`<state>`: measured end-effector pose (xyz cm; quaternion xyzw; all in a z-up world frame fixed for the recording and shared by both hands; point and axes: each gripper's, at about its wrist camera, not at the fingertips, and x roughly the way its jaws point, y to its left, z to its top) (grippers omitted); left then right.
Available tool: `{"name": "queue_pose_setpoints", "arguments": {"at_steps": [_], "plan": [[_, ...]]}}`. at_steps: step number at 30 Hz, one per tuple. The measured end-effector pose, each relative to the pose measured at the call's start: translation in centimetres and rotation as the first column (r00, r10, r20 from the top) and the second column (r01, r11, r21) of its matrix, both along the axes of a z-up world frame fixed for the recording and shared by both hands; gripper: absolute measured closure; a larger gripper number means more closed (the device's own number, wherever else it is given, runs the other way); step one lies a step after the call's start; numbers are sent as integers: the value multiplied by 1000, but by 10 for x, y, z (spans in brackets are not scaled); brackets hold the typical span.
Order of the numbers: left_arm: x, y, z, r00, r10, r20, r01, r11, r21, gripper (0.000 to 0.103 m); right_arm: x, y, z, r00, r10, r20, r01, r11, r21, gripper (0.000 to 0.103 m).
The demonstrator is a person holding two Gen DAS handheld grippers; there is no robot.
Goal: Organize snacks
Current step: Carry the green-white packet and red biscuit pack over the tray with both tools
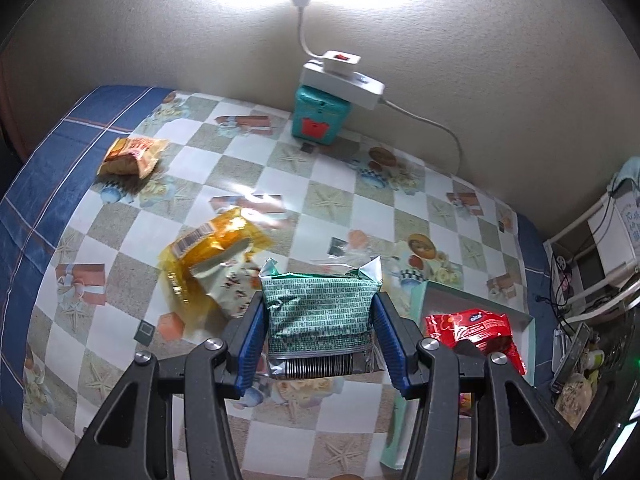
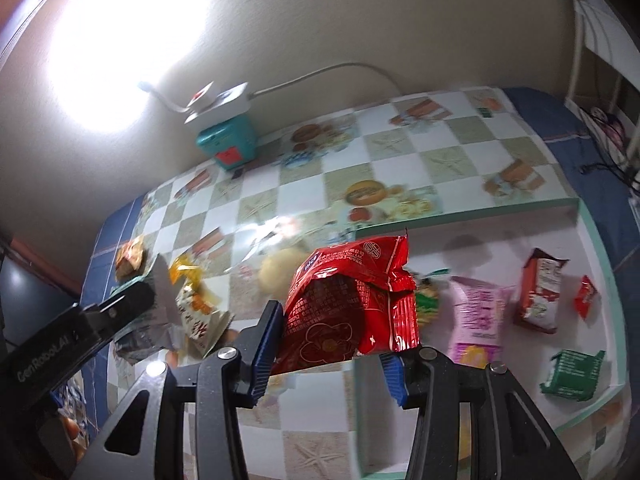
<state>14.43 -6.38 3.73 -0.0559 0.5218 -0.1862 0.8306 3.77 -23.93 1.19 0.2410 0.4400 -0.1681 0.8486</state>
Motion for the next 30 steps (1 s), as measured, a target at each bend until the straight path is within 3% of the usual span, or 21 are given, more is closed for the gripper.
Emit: {"name": "queue_pose_setpoints", "arguments": {"at_steps": [12, 30], "plan": [[-25, -62, 6, 992, -120, 34, 119, 992, 30, 49, -43, -70, 5, 987, -159, 24, 158, 987, 34, 54], [-60, -136, -6, 962, -272, 38, 267, 959, 93, 49, -105, -150, 0, 935, -353, 4, 353, 935, 31, 54]]}}
